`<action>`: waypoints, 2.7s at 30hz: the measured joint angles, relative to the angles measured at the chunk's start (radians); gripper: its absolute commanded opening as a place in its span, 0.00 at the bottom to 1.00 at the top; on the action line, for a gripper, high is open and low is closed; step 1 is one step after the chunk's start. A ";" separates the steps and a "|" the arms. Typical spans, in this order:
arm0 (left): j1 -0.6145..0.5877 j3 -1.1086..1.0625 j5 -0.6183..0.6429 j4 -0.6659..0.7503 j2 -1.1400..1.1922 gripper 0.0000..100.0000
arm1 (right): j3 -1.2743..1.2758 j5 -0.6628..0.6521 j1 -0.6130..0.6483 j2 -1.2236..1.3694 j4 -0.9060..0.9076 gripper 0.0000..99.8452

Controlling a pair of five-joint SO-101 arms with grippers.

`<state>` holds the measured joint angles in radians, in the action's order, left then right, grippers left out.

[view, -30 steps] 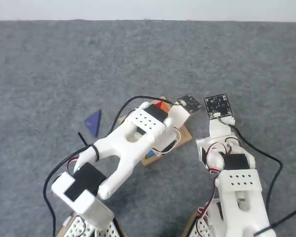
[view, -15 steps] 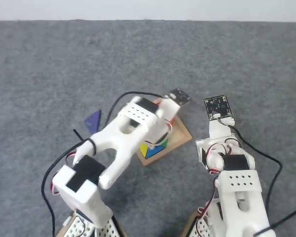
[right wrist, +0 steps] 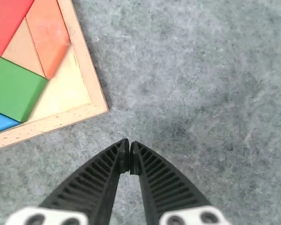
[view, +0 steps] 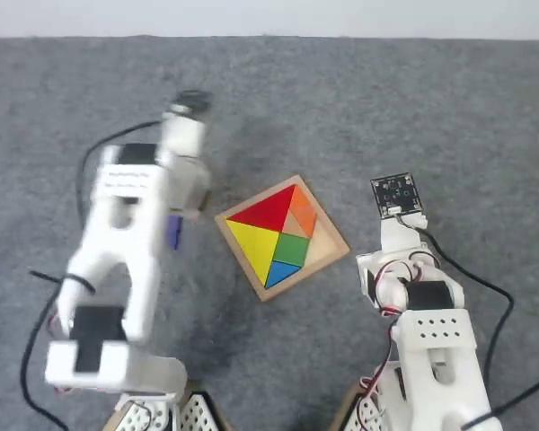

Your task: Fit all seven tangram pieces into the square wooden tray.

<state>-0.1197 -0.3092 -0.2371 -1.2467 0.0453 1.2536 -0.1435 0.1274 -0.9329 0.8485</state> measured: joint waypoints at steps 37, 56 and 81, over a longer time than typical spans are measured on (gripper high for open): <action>-0.141 0.342 -0.041 -0.170 0.514 0.22 | 0.000 0.000 0.000 0.000 0.000 0.01; -0.124 0.350 -0.126 -0.138 0.512 0.09 | 0.000 0.000 0.000 0.000 0.000 0.01; -0.138 0.351 -0.129 -0.209 0.502 0.23 | 0.000 0.000 0.000 -0.002 0.000 0.01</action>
<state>-0.2578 0.0422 -0.3659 -1.4553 0.5470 1.2536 -0.1435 0.1274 -0.9344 0.8485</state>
